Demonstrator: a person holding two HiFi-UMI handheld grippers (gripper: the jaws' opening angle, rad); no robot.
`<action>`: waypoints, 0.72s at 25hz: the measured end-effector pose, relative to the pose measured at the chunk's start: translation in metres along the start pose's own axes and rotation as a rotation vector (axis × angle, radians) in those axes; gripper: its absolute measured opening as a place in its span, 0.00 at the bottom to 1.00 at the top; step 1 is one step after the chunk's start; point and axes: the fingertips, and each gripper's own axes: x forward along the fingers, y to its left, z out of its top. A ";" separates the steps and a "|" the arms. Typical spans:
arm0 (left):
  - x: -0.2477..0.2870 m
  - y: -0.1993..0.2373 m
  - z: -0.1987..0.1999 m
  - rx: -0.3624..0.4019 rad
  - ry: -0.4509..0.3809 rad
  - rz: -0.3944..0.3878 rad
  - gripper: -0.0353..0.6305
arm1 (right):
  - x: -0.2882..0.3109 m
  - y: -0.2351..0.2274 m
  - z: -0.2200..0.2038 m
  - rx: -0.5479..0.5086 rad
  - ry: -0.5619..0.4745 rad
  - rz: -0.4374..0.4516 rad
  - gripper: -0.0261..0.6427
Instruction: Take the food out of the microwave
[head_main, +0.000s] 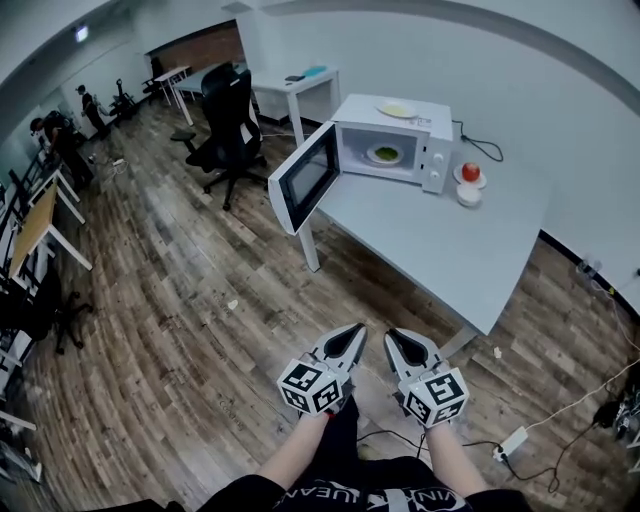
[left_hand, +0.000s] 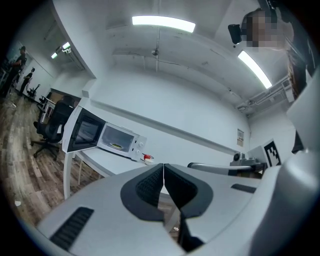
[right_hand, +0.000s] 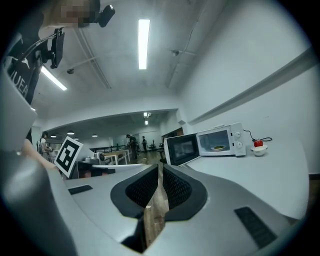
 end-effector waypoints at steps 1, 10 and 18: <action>0.009 0.007 0.003 0.004 0.000 -0.007 0.07 | 0.009 -0.007 0.002 0.001 0.003 -0.002 0.11; 0.080 0.088 0.022 -0.024 0.018 -0.020 0.07 | 0.101 -0.069 0.012 0.044 0.027 -0.017 0.11; 0.137 0.161 0.046 -0.029 0.030 -0.040 0.07 | 0.176 -0.115 0.020 0.062 0.043 -0.047 0.11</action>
